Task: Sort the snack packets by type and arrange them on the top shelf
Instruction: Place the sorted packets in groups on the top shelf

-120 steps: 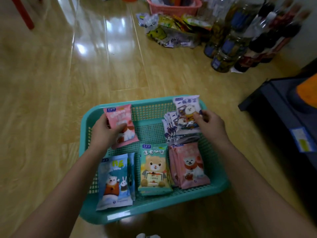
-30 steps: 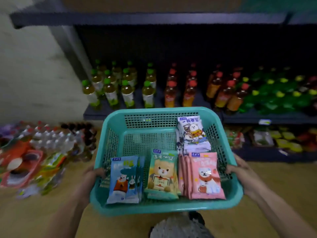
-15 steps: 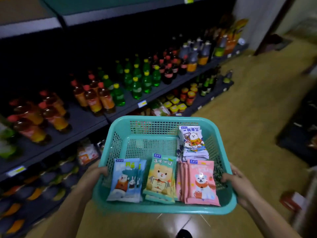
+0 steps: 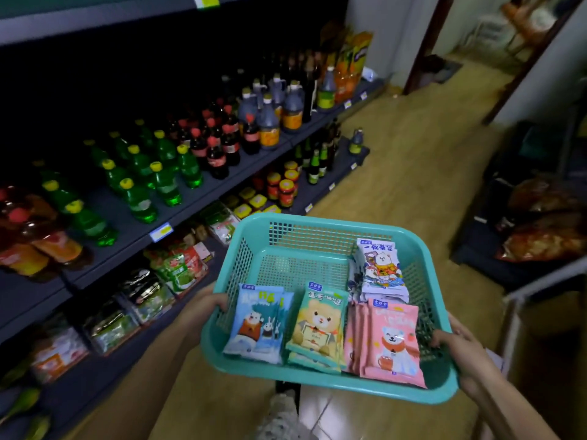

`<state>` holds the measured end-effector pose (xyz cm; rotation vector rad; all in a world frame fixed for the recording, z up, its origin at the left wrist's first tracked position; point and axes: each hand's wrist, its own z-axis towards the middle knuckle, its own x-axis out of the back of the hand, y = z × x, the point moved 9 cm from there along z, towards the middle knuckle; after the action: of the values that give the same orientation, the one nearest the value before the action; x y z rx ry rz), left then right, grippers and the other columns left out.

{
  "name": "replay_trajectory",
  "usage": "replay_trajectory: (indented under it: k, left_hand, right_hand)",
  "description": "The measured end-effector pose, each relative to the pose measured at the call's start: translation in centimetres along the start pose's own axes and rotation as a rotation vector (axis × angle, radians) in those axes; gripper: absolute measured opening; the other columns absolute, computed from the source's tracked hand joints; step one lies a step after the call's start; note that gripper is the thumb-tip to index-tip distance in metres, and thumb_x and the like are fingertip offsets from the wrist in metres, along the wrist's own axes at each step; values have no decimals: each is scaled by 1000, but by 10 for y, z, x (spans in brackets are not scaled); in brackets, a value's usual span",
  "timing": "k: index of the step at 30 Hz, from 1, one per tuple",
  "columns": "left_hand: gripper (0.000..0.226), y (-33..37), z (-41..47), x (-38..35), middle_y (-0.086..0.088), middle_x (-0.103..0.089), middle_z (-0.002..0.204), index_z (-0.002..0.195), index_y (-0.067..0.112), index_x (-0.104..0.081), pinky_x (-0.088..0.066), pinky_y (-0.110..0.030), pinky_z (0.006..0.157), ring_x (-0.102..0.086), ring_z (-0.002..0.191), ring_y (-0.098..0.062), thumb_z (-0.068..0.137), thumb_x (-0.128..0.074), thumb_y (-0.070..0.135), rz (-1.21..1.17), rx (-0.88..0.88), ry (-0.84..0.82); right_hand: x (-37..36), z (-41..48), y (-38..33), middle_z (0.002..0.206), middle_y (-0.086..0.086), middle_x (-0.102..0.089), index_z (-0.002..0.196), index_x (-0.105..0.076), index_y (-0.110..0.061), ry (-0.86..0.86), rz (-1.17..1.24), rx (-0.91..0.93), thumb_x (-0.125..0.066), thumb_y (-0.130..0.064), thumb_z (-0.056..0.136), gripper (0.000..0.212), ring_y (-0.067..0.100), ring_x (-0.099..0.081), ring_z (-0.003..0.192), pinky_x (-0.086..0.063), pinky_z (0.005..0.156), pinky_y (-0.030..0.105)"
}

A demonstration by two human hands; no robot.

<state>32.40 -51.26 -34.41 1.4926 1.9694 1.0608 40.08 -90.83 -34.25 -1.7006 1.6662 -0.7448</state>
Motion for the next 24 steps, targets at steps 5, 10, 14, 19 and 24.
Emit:
replay_trajectory:
  k: [5, 10, 14, 19, 24]
  left_hand:
    - [25, 45, 73, -30, -12, -55, 75, 78, 7, -57, -39, -31, 59, -50, 66, -25, 68, -43, -9, -17, -4, 7]
    - [32, 87, 144, -54, -10, -57, 64, 84, 3, -56, -40, -29, 52, -52, 58, -24, 79, -32, -18, -108, 41, 82]
    - [42, 109, 181, -74, -5, -66, 64, 85, 8, -59, -45, -18, 39, -62, 46, -10, 79, -28, -20, -221, 48, 112]
    - [38, 109, 225, -99, -12, -61, 75, 95, 3, -61, -42, -17, 40, -60, 46, -11, 79, -32, -18, -311, 119, 267]
    - [29, 83, 245, -137, 2, -52, 39, 73, 1, -55, -32, -12, 35, -47, 33, -9, 80, -34, -17, -490, 243, 523]
  right_hand:
    - [9, 70, -46, 63, 7, -72, 113, -56, -13, 32, 12, -30, -28, 23, 76, 59, 23, -66, 47, -55, 42, 34]
    - [2, 149, -121, 60, 3, -71, 116, -54, -12, 4, -55, -17, -26, 24, 76, 60, 18, -65, 45, -52, 39, 27]
    - [-5, 212, -172, 56, 3, -70, 115, -54, -9, -60, -105, -19, -26, 25, 77, 58, 17, -62, 41, -52, 37, 27]
    - [-14, 313, -223, 63, 5, -72, 114, -54, -7, -157, -278, -56, -27, 24, 77, 56, 19, -65, 46, -53, 40, 28]
    - [-42, 419, -270, 81, 11, -65, 110, -53, -8, -295, -494, -50, -33, 22, 79, 48, 20, -64, 55, -52, 41, 22]
